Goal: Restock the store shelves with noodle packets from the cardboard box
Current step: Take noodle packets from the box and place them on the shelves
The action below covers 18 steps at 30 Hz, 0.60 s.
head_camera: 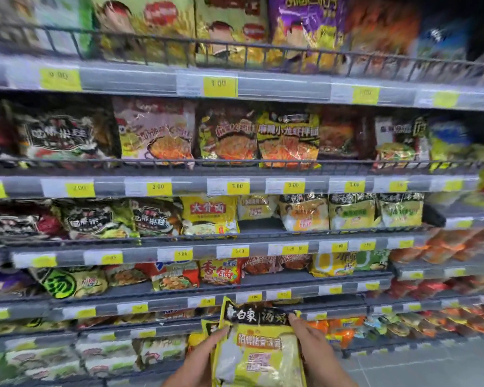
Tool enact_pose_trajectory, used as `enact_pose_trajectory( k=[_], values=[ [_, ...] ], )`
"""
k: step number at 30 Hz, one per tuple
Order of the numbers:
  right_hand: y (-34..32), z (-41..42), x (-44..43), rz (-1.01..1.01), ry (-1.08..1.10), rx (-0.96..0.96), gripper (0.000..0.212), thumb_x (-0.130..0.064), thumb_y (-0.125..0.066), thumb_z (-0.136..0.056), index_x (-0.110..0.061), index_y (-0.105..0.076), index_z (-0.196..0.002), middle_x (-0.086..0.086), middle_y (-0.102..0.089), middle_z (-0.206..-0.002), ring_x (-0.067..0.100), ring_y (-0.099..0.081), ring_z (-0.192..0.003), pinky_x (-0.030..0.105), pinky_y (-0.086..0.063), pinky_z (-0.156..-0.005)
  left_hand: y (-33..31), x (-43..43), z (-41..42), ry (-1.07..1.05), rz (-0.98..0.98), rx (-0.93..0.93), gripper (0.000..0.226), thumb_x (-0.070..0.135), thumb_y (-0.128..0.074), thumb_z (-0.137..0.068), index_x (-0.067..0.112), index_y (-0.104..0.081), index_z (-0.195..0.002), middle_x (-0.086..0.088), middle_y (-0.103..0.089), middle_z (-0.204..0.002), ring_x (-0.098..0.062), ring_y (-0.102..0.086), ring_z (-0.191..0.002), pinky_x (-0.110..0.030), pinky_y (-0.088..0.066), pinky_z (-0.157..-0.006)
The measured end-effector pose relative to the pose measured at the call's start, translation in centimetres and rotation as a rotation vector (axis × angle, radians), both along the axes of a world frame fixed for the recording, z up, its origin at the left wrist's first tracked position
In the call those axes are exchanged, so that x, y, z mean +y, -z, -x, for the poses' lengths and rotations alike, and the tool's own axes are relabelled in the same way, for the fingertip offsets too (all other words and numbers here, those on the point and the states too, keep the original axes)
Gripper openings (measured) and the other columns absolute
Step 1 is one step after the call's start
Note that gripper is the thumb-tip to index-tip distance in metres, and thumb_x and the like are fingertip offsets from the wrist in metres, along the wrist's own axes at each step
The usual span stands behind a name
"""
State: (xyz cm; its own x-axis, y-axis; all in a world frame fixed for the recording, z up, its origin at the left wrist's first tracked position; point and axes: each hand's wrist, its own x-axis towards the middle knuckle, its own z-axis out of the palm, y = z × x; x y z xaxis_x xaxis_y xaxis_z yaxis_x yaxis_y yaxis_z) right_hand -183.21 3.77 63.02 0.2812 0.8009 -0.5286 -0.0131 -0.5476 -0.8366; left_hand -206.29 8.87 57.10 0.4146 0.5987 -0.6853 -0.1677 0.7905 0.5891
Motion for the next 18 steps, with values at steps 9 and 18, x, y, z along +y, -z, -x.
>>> enact_pose_trajectory(
  k=[9, 18],
  values=[
    [-3.4, 0.5, 1.4, 0.064, -0.295, -0.142, 0.072, -0.060, -0.082, -0.060, -0.019, -0.067, -0.117, -0.003, -0.068, -0.117, 0.009, -0.064, -0.103, 0.021, -0.048, -0.080, 1.4, 3.5, 1.7, -0.190, -0.237, 0.213, 0.059, 0.021, -0.028, -0.111, -0.009, -0.003, -0.155, -0.023, -0.012, -0.165, -0.032, -0.021, -0.152, -0.037, -0.029, -0.117],
    [-6.7, 0.5, 2.7, -0.003, -0.252, -0.250, 0.016, -0.025, -0.059, -0.101, -0.017, -0.053, -0.113, 0.003, -0.054, -0.057, 0.018, -0.040, -0.046, 0.029, -0.032, -0.048, -0.6, 3.0, 2.9, -0.100, -0.068, 0.011, 0.105, 0.077, -0.080, -0.060, 0.033, -0.044, -0.149, -0.004, -0.036, -0.161, -0.034, -0.037, -0.146, -0.060, -0.034, -0.115]
  ],
)
